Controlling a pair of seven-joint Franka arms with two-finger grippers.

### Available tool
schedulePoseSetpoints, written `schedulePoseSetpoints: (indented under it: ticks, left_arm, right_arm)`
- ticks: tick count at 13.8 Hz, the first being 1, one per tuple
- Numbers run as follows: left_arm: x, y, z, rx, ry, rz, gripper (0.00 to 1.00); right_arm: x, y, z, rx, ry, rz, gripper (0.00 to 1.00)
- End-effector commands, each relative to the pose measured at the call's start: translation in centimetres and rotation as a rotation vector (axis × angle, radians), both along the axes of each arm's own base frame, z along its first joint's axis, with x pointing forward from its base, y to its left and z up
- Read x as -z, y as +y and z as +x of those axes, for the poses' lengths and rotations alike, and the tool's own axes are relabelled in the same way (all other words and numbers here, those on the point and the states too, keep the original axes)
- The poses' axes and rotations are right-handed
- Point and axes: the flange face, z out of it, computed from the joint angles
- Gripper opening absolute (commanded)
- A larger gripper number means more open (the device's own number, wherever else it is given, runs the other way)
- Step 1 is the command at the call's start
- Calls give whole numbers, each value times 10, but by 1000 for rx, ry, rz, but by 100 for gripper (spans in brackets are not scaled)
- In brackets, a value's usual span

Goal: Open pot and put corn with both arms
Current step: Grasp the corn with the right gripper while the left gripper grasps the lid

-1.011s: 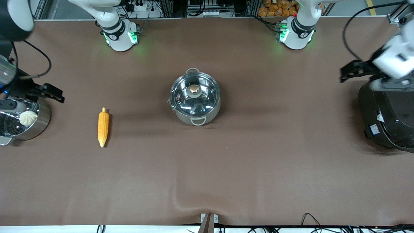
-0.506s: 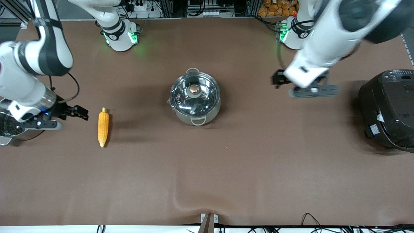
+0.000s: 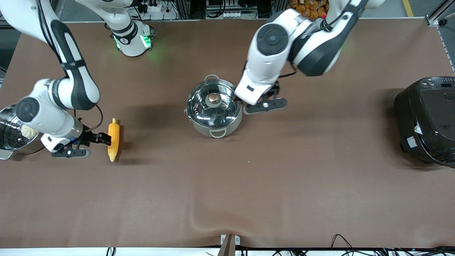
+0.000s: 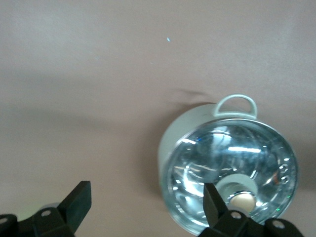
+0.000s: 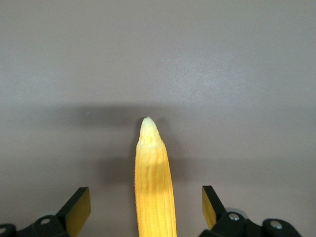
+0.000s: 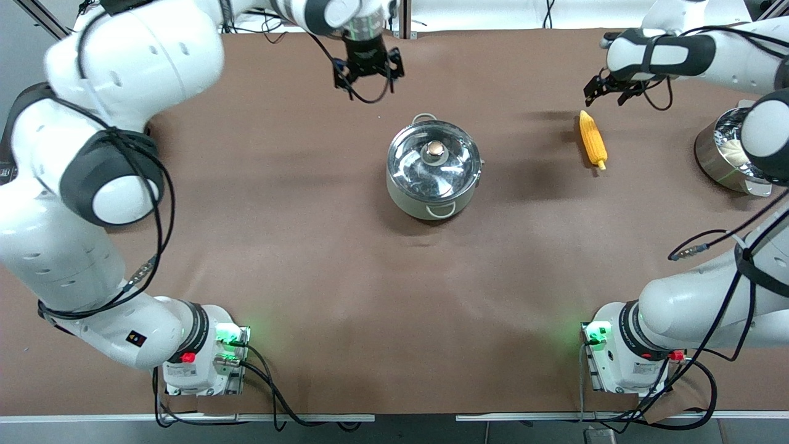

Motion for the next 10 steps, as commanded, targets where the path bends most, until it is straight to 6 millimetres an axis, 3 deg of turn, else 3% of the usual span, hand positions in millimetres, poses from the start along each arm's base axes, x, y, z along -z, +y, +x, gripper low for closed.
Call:
schedulePoseSetpoints:
  ticks: [1, 4, 10]
  left_arm:
    - [12, -36, -8, -22, -7, -15, 100]
    - [34, -74, -20, -52, -14, -22, 98]
    - [65, -111, -46, -80, -51, -3, 91]
  right_arm:
    - [31, -5, 4, -11, -7, 5, 100]
    - [57, -5, 3, -44, 12, 9, 100]
    - [82, -8, -1, -88, 39, 15, 100]
